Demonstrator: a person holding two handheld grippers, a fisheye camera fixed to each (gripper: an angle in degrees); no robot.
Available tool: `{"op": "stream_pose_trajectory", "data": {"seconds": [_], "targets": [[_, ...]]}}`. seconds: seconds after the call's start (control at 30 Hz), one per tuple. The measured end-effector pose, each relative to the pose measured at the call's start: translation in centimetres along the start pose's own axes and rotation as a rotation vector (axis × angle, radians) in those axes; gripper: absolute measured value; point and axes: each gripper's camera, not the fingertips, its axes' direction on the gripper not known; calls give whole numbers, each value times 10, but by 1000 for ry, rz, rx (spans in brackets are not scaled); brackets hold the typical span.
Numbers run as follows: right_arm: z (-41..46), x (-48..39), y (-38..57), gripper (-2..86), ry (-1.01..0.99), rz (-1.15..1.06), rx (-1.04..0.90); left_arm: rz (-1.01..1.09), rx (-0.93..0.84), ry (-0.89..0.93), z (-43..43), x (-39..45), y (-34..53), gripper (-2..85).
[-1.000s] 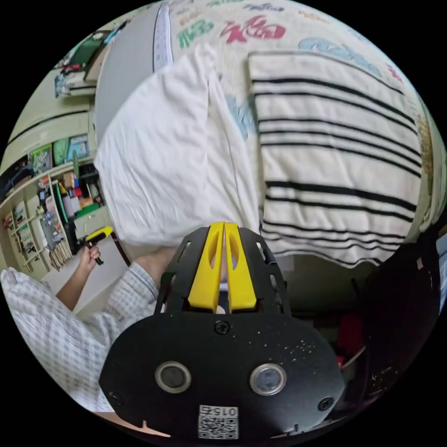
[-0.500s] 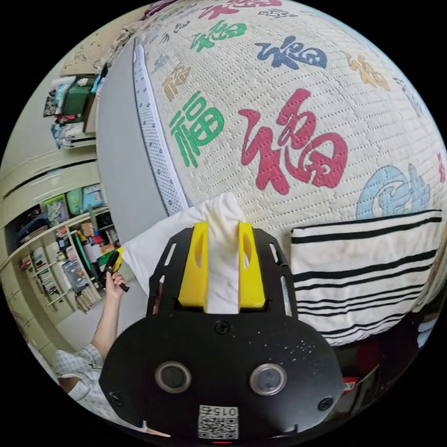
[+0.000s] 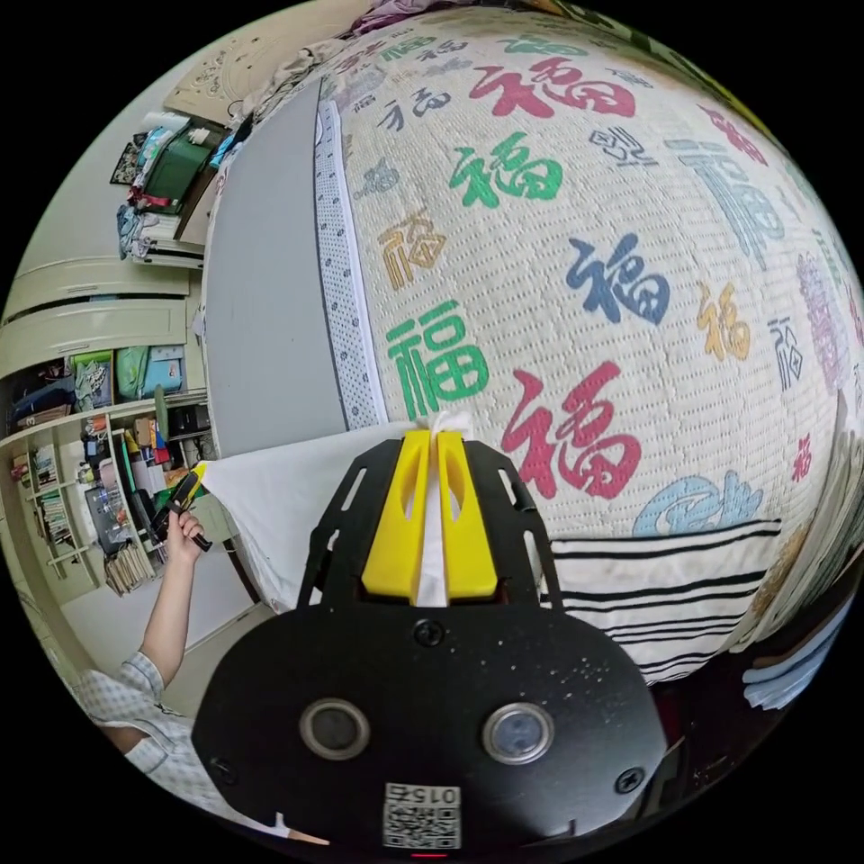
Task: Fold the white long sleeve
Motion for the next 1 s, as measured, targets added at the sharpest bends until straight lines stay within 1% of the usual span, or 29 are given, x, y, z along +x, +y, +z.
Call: {"op": "stream_pose_trajectory", "data": {"seconds": [0.1,0.17,0.23,0.3,0.33,0.37,0.4,0.43,0.47,0.5,0.53,0.6,0.67,0.77,0.87,0.93,1.0], "targets": [[13,-11,-6,22,32,0,5,-7,30,-5,3,2,-21,4],[23,-12,-1,38,44,12,11,-14,7,-24,9,1,-29,11],[27,-11,17,48,85,25,62,-42,-22,-25,13,-4,-31,22],[22,-4,69,42,129,51,172,-32,-34,-12,7,-9,-19,39],[22,-1,86,41,118,42,191,-32,-42,-19,5,-10,-14,43],[25,2,125,42,57,-7,211,-22,-56,-32,-1,-11,-1,49],[35,2,164,44,-24,-74,188,-1,-82,-36,-5,-10,17,54],[43,1,183,47,-51,-108,157,10,-100,-35,-7,-9,26,57],[63,-8,220,53,-59,-186,73,26,-144,-28,-8,-6,48,61],[85,-23,257,59,-21,-272,4,30,-192,-16,-7,-2,72,65],[97,-31,275,62,0,-318,-24,27,-217,-12,-6,0,84,67],[145,-62,335,75,32,-503,-130,-16,-295,0,0,5,129,76],[183,-77,360,85,66,-590,-208,-87,-320,25,7,6,155,83],[230,-88,381,87,153,-668,-234,-171,-331,88,23,7,180,92],[268,-85,391,65,237,-681,-244,-171,-351,52,42,10,186,92],[291,-78,397,36,268,-664,-268,-144,-364,27,51,12,187,80],[308,-70,406,8,312,-658,-239,-120,-393,26,62,14,189,36]]}}
